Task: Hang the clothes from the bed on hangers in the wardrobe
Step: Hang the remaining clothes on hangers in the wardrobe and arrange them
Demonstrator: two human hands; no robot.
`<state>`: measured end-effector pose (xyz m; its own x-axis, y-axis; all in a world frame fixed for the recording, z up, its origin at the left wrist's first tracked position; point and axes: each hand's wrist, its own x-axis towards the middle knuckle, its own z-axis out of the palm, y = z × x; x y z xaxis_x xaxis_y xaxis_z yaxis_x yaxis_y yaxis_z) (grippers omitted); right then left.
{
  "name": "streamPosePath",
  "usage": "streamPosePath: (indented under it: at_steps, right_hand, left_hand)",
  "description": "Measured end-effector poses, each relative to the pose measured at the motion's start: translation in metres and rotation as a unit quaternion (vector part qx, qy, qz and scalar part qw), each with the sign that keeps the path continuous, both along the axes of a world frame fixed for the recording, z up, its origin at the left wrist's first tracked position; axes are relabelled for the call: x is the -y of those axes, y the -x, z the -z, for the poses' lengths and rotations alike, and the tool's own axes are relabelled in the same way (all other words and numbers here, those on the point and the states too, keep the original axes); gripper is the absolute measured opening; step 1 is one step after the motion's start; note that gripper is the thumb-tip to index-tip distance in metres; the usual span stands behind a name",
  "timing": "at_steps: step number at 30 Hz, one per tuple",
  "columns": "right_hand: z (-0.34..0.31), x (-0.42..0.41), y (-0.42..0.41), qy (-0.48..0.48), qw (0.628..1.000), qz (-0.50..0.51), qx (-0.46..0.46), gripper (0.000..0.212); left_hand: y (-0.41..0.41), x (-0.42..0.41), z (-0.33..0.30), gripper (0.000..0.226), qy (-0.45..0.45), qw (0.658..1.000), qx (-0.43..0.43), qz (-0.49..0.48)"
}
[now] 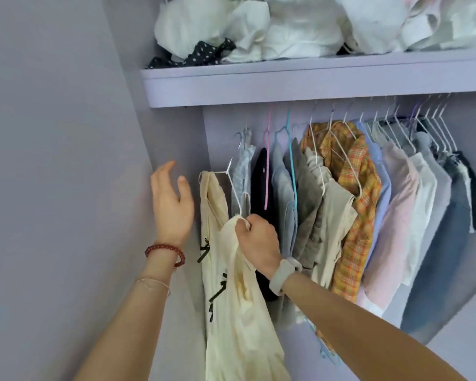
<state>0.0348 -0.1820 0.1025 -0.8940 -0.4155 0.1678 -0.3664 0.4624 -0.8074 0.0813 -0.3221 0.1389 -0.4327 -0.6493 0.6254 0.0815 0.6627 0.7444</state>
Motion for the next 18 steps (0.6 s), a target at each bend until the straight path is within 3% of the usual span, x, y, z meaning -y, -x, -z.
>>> streamPosePath:
  at_steps: [6,10,13,18]
  right_hand:
    - [-0.030,0.060,0.051,-0.016,0.994,0.040,-0.105,0.024]
    - [-0.038,0.085,0.090,-0.008,0.988,0.063,-0.139,0.026]
    - [-0.046,0.103,0.113,0.011,0.986,0.074,-0.149,0.026]
    - [-0.047,0.126,0.145,-0.008,0.992,0.097,-0.077,0.027]
  left_hand:
    - [0.021,0.010,-0.068,0.050,0.161,0.986,-0.015,-0.048]
    - [0.047,0.027,-0.088,0.057,0.273,0.951,0.085,-0.121]
    - [0.067,0.042,-0.086,0.061,0.306,0.928,0.162,-0.141]
    - [0.081,0.049,-0.077,0.065,0.315,0.922,0.147,-0.170]
